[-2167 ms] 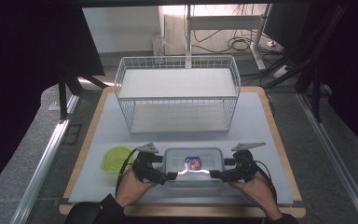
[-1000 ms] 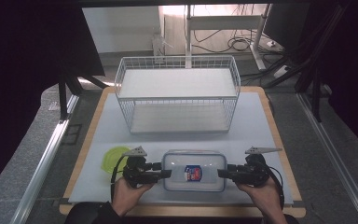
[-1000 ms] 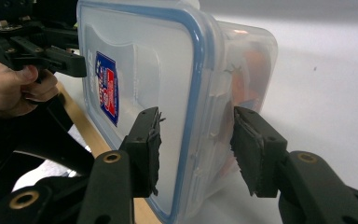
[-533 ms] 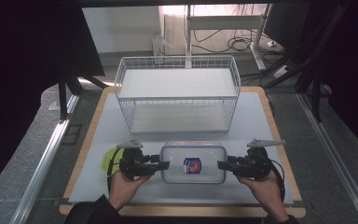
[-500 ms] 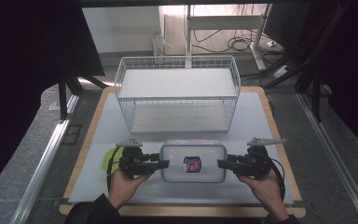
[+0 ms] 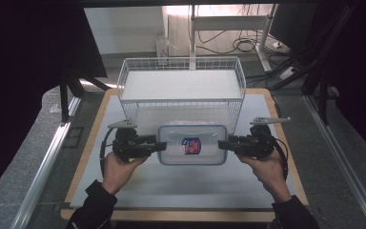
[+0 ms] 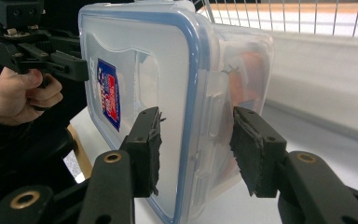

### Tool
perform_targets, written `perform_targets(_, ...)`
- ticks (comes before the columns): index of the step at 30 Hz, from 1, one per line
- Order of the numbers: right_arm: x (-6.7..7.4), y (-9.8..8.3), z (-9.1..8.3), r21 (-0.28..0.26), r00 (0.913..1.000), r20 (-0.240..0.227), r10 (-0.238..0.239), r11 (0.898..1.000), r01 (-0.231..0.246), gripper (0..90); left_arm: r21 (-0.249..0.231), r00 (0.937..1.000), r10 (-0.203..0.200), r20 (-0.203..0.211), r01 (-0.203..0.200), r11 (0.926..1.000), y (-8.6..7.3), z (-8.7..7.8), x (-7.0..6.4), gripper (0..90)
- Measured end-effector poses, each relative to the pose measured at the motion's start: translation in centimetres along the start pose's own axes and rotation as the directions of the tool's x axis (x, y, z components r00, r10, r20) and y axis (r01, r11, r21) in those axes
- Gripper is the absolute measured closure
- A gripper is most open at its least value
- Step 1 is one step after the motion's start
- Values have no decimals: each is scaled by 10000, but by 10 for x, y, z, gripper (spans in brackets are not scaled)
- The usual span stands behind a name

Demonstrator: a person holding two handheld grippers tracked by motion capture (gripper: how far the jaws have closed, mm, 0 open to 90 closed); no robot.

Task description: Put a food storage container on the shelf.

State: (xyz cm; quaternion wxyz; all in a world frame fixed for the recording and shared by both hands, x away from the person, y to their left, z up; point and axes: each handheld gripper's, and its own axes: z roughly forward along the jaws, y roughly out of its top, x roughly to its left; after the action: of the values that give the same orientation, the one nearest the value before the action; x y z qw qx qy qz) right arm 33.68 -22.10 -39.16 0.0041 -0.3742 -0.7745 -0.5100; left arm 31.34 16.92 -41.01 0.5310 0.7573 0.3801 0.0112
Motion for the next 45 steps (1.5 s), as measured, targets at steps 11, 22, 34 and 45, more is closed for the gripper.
perform_targets(11,4,48,6,-321,9991,-55,-425,9986,423,536,-184,9995,153,-274,-158,9997,37,-18,9,505)
perform_targets(22,2,90,15,-572,9984,-50,-564,9968,560,535,-340,9985,364,-412,-378,9987,80,-32,26,505)
perform_targets(34,-5,129,21,-915,9992,-93,-401,9950,391,535,-697,9983,376,-448,-407,9967,122,-40,44,504)
perform_targets(45,-22,162,30,-953,9996,39,-266,9951,269,531,-775,9996,46,-294,-69,9970,146,-29,68,505)
